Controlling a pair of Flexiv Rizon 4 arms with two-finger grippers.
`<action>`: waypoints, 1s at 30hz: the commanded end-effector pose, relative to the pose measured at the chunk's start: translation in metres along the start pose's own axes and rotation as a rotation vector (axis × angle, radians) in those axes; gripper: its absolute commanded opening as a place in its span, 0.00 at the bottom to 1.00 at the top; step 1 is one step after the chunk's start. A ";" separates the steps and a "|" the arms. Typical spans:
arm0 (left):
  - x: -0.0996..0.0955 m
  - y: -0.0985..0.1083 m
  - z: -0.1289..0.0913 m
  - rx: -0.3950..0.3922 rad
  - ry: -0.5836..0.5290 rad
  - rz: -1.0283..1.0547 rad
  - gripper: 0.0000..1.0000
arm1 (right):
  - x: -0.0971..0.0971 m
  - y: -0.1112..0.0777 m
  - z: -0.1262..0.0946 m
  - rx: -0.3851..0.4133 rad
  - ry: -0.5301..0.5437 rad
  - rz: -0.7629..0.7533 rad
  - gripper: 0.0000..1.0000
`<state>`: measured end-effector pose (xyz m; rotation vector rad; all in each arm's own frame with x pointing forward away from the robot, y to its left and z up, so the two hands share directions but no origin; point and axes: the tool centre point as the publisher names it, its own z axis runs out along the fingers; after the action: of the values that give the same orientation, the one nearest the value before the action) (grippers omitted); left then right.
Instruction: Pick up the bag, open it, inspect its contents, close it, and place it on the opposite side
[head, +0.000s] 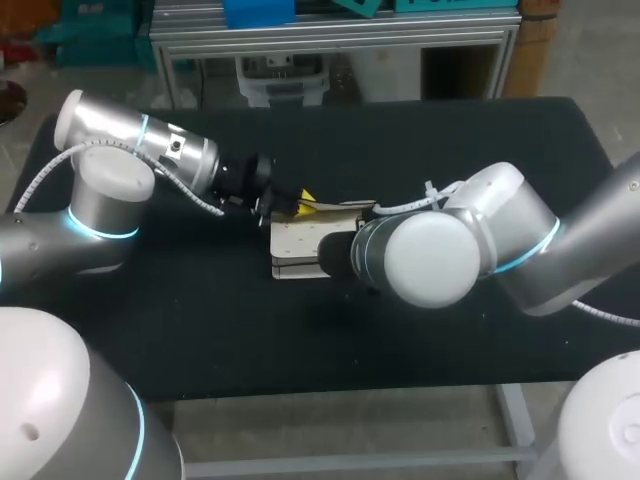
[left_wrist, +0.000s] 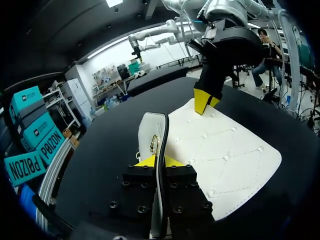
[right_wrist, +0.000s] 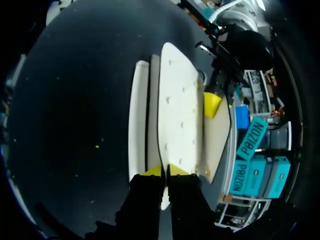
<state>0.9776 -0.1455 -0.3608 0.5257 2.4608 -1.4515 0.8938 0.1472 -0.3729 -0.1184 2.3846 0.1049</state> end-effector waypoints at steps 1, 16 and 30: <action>0.017 -0.012 0.004 -0.020 -0.073 0.023 0.18 | 0.003 -0.001 0.003 -0.010 -0.447 0.001 0.00; 0.001 -0.032 -0.010 -0.061 -0.148 0.076 0.33 | 0.003 -0.001 0.003 -0.010 -0.447 0.001 0.00; 0.025 -0.022 -0.013 -0.094 -0.168 0.112 0.00 | 0.003 -0.001 0.003 -0.010 -0.447 0.001 0.00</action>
<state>0.9667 -0.1463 -0.3390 0.4581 2.3508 -1.2874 0.8950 0.1474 -0.3727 -0.1179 2.3830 0.1047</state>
